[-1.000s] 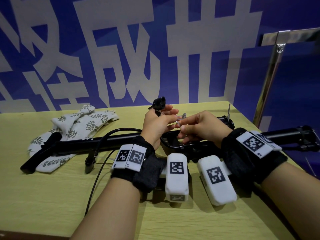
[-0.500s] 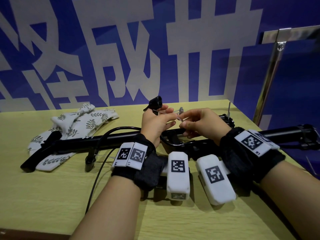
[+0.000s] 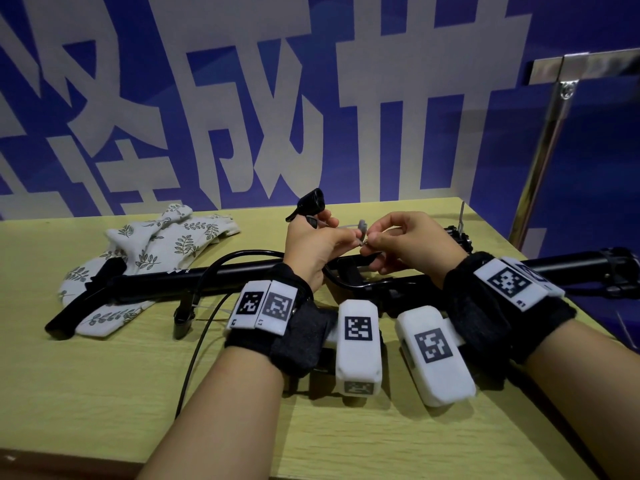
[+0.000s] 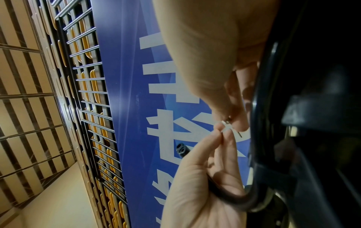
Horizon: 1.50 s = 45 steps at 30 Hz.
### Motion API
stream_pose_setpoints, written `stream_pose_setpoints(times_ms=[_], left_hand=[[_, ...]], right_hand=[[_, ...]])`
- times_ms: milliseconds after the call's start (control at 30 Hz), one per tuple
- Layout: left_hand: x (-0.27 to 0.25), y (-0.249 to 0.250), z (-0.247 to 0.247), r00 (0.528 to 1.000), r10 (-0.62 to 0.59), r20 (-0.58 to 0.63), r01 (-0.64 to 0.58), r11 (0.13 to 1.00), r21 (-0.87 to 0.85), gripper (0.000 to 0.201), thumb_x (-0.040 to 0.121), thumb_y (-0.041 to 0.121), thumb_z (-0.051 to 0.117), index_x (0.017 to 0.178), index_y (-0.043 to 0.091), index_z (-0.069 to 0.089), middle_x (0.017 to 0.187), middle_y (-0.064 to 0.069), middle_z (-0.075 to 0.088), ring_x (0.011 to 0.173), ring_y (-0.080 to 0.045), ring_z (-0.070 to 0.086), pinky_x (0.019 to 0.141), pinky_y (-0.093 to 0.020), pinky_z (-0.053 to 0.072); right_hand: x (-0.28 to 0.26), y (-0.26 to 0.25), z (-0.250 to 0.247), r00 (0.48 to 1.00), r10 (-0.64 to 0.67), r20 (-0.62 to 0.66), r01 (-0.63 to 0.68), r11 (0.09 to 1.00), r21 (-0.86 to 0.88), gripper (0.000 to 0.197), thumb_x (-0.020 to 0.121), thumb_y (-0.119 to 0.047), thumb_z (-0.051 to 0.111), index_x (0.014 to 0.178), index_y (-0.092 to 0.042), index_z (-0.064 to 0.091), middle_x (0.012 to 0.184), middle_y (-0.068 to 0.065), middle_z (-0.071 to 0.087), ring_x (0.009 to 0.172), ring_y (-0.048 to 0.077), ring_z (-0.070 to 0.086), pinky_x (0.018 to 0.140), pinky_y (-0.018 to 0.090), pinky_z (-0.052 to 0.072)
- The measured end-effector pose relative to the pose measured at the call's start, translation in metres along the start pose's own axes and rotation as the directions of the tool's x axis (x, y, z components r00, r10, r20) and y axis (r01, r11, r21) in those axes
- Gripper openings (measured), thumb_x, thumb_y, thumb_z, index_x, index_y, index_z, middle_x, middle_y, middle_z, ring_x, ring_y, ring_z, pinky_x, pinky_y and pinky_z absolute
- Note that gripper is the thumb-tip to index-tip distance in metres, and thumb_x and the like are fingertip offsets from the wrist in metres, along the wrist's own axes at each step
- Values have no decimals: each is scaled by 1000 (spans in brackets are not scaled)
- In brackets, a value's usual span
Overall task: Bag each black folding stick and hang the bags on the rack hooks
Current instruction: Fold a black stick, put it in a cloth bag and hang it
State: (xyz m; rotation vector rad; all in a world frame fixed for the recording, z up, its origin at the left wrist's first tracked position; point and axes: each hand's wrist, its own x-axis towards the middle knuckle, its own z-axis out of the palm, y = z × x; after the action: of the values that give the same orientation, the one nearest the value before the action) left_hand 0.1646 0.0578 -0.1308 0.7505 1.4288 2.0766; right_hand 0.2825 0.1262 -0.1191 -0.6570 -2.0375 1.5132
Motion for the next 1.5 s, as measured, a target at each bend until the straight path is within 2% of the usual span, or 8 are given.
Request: stream_pose_setpoints(times_ms=[200, 600, 833, 933, 1033, 1133, 1333, 1500], left_hand=[[-3, 4, 2, 999, -39, 20, 39, 999, -26, 42, 77, -27, 51, 82, 13, 40, 80, -2, 43, 70, -20, 66, 62, -27, 59], [-9, 7, 9, 997, -73, 27, 72, 997, 32, 40, 81, -27, 47, 97, 9, 39, 87, -3, 43, 69, -16, 61, 60, -23, 56], [-4, 5, 5, 992, -107, -66, 106, 994, -16, 22, 87, -12, 49, 84, 9, 44, 75, -4, 53, 66, -19, 66, 63, -29, 58], [-3, 8, -1, 991, -117, -63, 119, 992, 31, 4, 90, 11, 49, 86, 11, 48, 80, 0, 53, 69, -19, 68, 64, -32, 55], [-1, 14, -8, 976, -210, -62, 209, 978, -23, 21, 91, 27, 39, 76, 14, 44, 78, 2, 47, 73, -25, 66, 63, -32, 48], [-3, 18, -11, 956, -287, -59, 283, 957, -58, 28, 96, 29, 33, 76, 12, 45, 76, -2, 48, 75, -27, 61, 66, -35, 46], [-11, 17, -2, 990, -140, 2, 139, 982, 128, 34, 104, 26, 26, 117, 6, 50, 90, -4, 62, 71, -15, 57, 59, -27, 49], [-8, 21, -7, 998, -26, -52, 40, 958, 284, 19, 100, 20, 38, 91, 9, 51, 74, -3, 34, 58, -15, 39, 55, -25, 39]], right_hand=[[-1, 1, -2, 1000, -2, 8, 2, 1000, 21, 11, 92, 0, 53, 82, -5, 53, 74, 12, 65, 46, 9, 61, 51, 21, 54], [2, 4, -3, 999, -18, 27, 18, 1000, 0, 14, 92, 0, 52, 80, -7, 49, 68, 10, 62, 46, 10, 61, 51, 21, 53], [2, 0, 0, 999, 40, 3, -39, 981, -192, 8, 95, -19, 52, 94, -12, 54, 72, 2, 65, 53, 13, 58, 41, 14, 43], [1, -6, -10, 988, 109, 109, -56, 914, -402, 25, 90, -35, 58, 104, -15, 58, 79, -4, 67, 66, 9, 57, 58, 18, 46], [-6, -13, -23, 926, 269, 265, -24, 743, -669, 47, 77, -52, 65, 116, -28, 55, 106, -6, 62, 94, 10, 58, 88, 28, 46], [-14, -15, -27, 870, 364, 332, -4, 680, -733, 53, 76, -33, 74, 122, -34, 49, 112, -10, 58, 95, 9, 58, 85, 26, 46], [-18, -12, -25, 937, 187, 297, 82, 707, -703, 49, 71, -14, 77, 106, -28, 46, 96, -7, 59, 82, 12, 58, 73, 28, 50], [-19, -12, -25, 950, 66, 304, 144, 773, -618, 58, 69, -8, 79, 106, -20, 35, 103, 1, 62, 90, 21, 62, 81, 35, 55]])
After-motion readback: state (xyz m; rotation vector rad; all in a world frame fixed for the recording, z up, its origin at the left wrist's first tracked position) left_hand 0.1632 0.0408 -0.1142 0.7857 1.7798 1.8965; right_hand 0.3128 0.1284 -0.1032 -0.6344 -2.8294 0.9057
